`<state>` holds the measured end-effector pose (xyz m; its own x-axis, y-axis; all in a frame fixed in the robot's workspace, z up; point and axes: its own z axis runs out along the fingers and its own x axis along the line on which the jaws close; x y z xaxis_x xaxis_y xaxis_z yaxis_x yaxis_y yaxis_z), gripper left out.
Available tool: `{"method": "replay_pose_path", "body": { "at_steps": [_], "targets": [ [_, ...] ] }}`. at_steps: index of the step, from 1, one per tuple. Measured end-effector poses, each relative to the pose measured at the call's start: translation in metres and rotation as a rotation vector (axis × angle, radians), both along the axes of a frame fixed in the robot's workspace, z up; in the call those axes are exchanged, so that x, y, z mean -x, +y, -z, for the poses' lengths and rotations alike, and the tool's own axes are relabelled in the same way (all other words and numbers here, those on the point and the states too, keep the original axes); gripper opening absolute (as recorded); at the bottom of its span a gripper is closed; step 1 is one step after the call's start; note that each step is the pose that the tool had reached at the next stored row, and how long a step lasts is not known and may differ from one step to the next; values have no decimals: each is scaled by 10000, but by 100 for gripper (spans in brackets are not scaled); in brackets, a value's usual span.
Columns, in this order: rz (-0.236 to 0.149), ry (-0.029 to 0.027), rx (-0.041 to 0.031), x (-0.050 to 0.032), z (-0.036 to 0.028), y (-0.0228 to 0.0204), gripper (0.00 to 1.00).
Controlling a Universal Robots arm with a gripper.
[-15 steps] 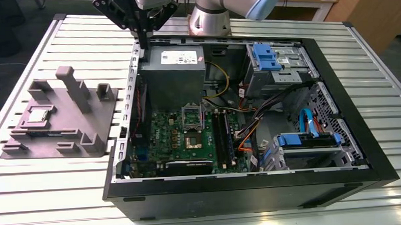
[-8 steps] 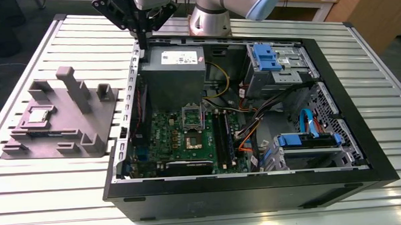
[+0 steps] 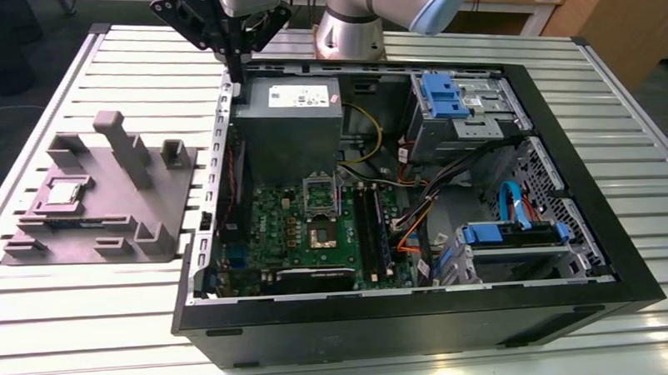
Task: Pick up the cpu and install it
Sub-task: 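Reach for the cpu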
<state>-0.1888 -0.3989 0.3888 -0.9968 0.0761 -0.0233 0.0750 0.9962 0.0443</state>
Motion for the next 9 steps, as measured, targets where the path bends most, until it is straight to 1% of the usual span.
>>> {"method": "replay_pose_path", "body": {
  "at_steps": [7,9],
  "targets": [
    [1,0,-1,18,3,0,10],
    [1,0,0,38,4,0,10]
  ]
}}
